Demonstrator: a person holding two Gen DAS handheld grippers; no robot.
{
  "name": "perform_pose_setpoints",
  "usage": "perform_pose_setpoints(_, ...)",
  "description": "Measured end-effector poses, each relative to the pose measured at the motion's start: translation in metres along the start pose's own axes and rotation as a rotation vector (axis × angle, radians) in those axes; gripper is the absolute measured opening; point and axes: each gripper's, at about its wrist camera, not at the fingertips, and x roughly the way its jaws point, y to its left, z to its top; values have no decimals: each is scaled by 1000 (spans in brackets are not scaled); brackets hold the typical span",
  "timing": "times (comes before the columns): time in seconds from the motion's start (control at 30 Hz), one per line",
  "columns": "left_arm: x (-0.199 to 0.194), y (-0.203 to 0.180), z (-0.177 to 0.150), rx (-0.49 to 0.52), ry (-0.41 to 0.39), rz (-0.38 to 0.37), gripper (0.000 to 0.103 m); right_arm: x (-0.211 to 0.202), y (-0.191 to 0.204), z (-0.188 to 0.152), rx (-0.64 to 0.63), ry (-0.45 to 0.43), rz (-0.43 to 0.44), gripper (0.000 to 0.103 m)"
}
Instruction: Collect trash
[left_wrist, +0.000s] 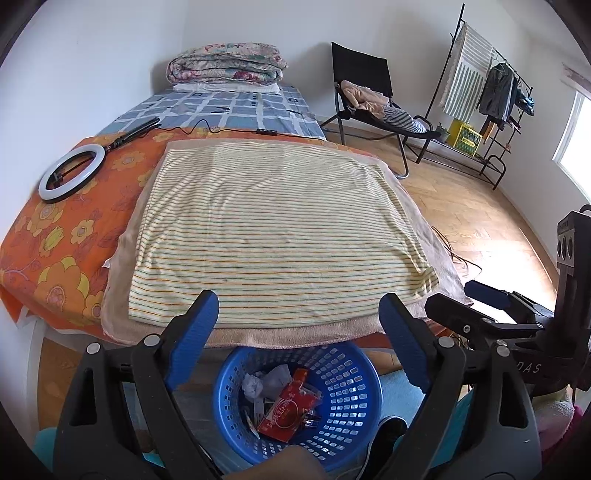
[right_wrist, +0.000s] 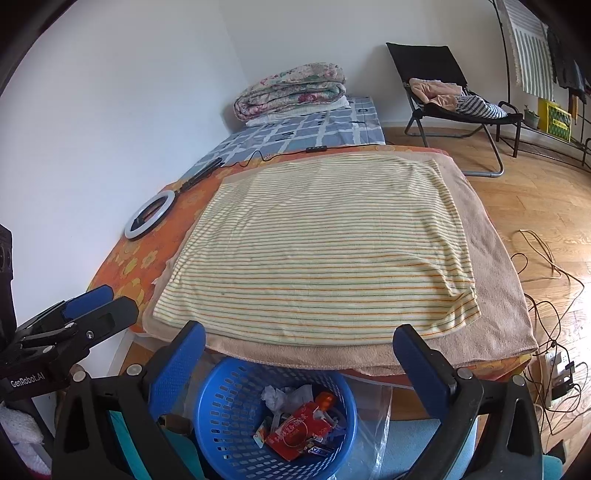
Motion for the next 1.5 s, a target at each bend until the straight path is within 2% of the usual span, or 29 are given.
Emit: perform_pose_setpoints(1.5, 3, -1, -1, -1, 13, -1, 92, 5, -6, -2, 52, 22, 23, 103)
